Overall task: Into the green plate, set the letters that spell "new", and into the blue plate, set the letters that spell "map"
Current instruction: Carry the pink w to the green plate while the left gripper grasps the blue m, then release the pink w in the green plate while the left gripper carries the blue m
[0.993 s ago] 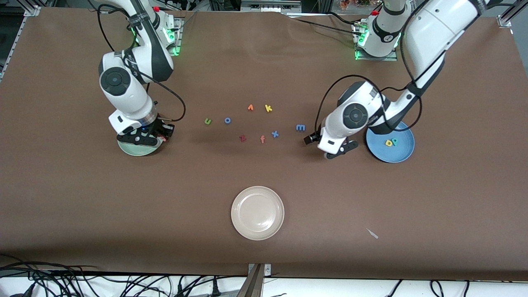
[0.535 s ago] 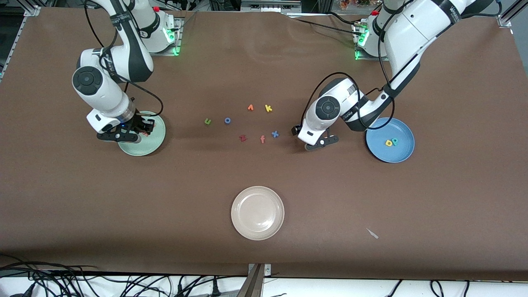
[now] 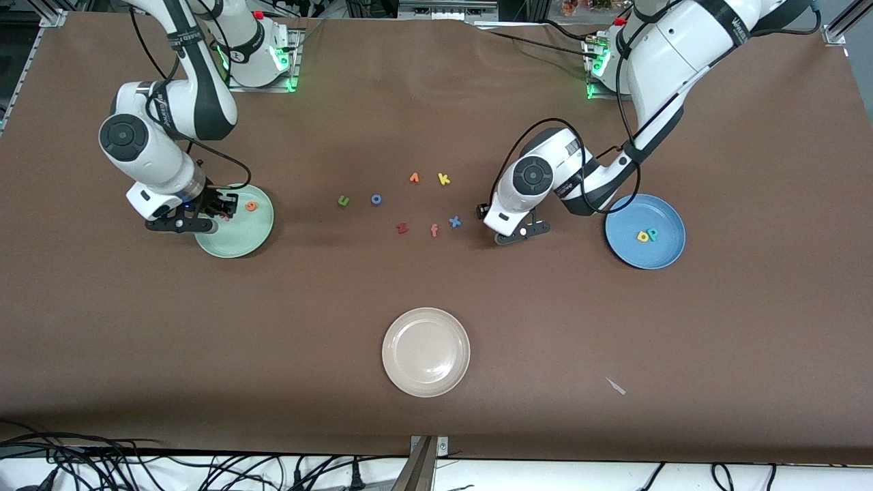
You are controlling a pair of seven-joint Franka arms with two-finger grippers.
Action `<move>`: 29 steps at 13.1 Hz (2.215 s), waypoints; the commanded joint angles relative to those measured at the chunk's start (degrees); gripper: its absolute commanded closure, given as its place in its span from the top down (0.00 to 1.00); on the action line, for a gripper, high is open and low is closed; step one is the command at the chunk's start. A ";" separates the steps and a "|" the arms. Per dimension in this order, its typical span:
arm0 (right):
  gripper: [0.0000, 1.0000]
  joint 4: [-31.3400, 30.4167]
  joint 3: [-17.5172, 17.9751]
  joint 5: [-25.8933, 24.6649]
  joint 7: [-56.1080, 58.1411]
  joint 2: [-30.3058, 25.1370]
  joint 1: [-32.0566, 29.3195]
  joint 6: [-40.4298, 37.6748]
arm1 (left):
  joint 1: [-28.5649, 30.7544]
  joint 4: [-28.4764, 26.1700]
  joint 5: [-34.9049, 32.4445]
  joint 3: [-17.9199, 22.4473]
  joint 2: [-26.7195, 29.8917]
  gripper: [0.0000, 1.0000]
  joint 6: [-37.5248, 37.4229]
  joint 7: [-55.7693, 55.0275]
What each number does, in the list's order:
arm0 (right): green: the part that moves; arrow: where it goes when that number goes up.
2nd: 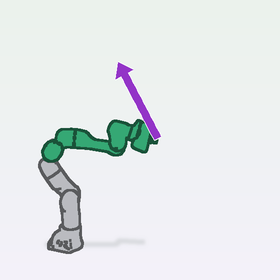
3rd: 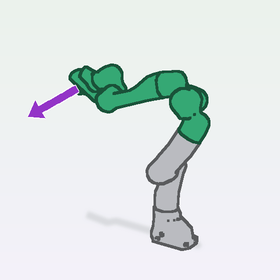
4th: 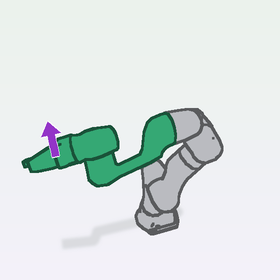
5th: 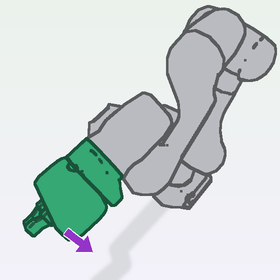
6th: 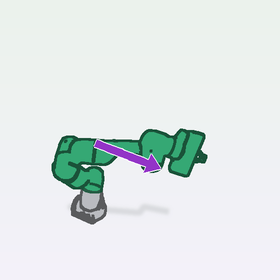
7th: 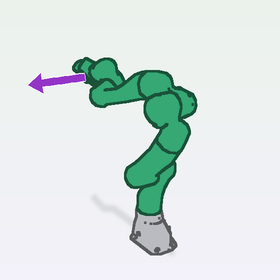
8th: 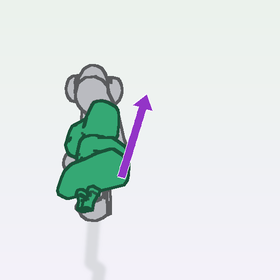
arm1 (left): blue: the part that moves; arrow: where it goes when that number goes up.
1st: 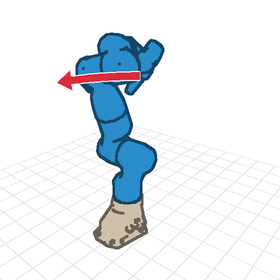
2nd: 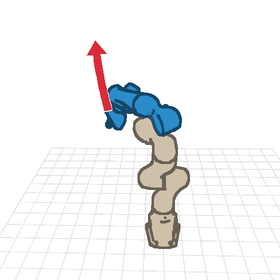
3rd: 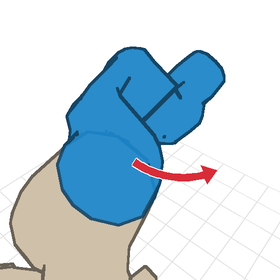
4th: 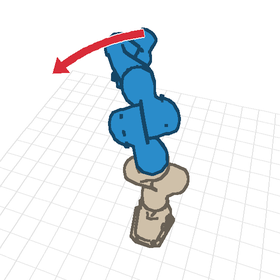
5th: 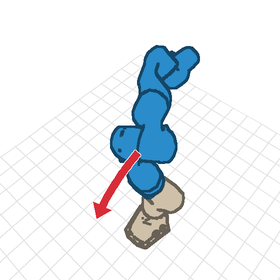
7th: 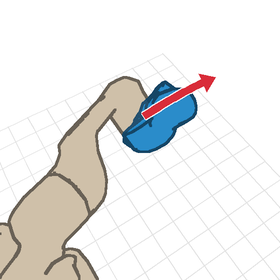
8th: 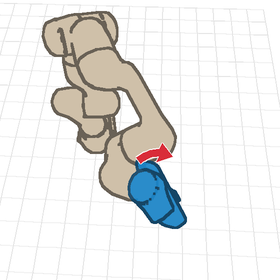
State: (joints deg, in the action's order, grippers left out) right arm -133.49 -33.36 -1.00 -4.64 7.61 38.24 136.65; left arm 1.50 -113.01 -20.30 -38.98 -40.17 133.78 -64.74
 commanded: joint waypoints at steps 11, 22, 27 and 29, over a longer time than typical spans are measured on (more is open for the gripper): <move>0.21 -14.16 -3.12 0.12 6.57 3.02 -0.01 21.54 | -0.62 0.34 -0.97 0.31 -1.41 0.42 0.61 -1.09; 0.71 -14.43 -3.12 0.03 6.92 4.35 -0.36 23.13 | 9.71 0.78 -0.79 -6.87 4.66 0.33 -8.96 0.84; 0.74 -14.34 -3.12 0.12 6.92 3.91 -0.36 23.04 | 33.26 2.17 -0.97 -22.35 4.75 0.34 -25.89 14.26; 0.75 -14.26 -3.12 0.03 6.83 3.56 -0.27 23.04 | 38.03 2.97 -1.75 -22.81 4.75 0.34 -30.84 20.94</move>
State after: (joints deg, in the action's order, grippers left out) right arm -147.36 -36.30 -1.00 0.94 12.31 38.20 159.06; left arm 35.43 -110.45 -20.35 -60.24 -35.60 106.93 -49.35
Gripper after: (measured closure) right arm 0.256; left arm 0.564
